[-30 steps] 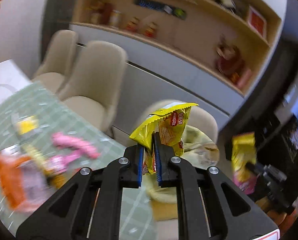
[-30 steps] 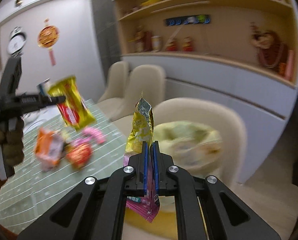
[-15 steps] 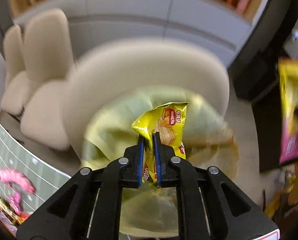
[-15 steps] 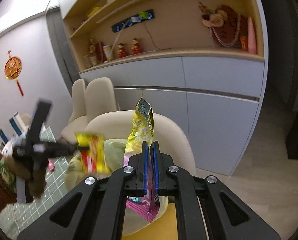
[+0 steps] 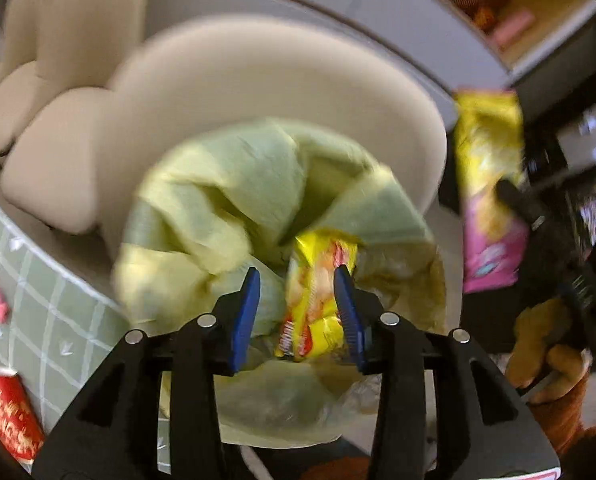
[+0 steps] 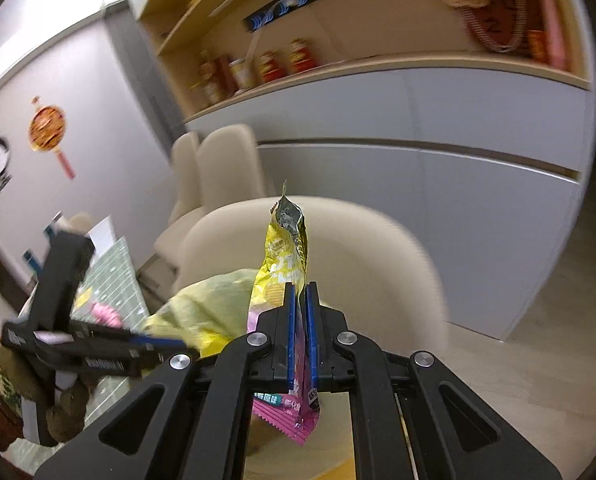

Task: Collect trash
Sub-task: 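Carry both wrappers to the yellow-lined bin and open both tools to drop them, then grasp the orange bag with the left tool while the right tool grasps the red cup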

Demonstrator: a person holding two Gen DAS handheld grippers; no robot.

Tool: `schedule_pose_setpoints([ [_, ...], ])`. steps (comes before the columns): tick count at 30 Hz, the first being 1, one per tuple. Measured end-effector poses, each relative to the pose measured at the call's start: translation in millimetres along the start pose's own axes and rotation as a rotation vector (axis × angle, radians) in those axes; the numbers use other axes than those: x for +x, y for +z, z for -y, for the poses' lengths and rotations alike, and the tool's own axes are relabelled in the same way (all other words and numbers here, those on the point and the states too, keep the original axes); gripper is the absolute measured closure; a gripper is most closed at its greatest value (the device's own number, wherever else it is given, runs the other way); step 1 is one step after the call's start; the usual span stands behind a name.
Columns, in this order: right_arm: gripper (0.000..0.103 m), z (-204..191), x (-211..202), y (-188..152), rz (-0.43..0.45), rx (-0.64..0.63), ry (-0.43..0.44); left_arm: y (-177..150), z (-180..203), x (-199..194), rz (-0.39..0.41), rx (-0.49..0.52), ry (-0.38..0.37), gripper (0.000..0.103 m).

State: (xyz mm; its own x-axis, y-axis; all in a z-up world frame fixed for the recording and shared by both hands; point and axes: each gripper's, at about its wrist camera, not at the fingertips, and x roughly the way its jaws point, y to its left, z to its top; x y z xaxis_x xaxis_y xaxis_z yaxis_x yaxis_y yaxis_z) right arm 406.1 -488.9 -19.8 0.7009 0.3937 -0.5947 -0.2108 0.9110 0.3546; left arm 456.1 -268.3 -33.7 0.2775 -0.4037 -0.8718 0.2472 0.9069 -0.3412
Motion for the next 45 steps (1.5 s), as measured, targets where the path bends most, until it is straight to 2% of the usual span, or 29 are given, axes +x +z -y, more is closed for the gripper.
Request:
schedule_pose_setpoints([
  [3,0.096,-21,22,0,-0.052,-0.023,0.049,-8,-13,-32,0.118,-0.041,0.062,0.064],
  [6,0.096,-38,47,-5,-0.124,-0.021,0.076,-28,-30,-70,0.254,-0.034,0.179,0.064],
  [11,0.096,-67,93,-21,-0.337,-0.078,0.082,-64,-52,-97,0.304,-0.066,0.274,0.064],
  [14,0.096,-81,101,-36,-0.397,-0.165,0.027,-91,-72,-109,0.316,-0.12,0.311,0.064],
  [17,0.096,-82,104,-44,-0.43,-0.17,-0.015,-117,-95,-127,0.329,-0.201,0.319,0.064],
  [20,0.095,-80,98,-45,-0.405,-0.137,-0.043,-139,-116,-140,0.338,-0.277,0.317,0.064],
  [22,0.09,-81,89,-45,-0.372,-0.12,-0.051,-155,-127,-149,0.347,-0.308,0.327,0.064],
  [24,0.07,-85,77,-45,-0.333,-0.12,-0.068,-172,-140,-159,0.356,-0.338,0.345,0.064],
  [25,0.067,-87,69,-44,-0.302,-0.116,-0.077,-178,-146,-162,0.359,-0.346,0.349,0.064],
  [29,0.067,-96,43,-41,-0.204,-0.073,-0.113,-211,-174,-182,0.378,-0.406,0.386,0.064],
  [33,0.066,-127,15,-47,-0.103,-0.056,-0.052,-250,-205,-206,0.414,-0.481,0.434,0.064],
  [35,0.061,-149,10,-54,-0.075,-0.083,-0.024,-267,-217,-217,0.435,-0.5,0.461,0.064],
  [36,0.058,-160,8,-58,-0.07,-0.094,-0.009,-278,-226,-224,0.449,-0.51,0.479,0.063],
  [38,0.057,-188,9,-70,-0.082,-0.111,0.039,-294,-239,-234,0.466,-0.521,0.49,0.06],
  [45,0.057,-277,13,-111,-0.168,-0.235,0.107,-345,-277,-256,0.498,-0.566,0.459,0.06],
])
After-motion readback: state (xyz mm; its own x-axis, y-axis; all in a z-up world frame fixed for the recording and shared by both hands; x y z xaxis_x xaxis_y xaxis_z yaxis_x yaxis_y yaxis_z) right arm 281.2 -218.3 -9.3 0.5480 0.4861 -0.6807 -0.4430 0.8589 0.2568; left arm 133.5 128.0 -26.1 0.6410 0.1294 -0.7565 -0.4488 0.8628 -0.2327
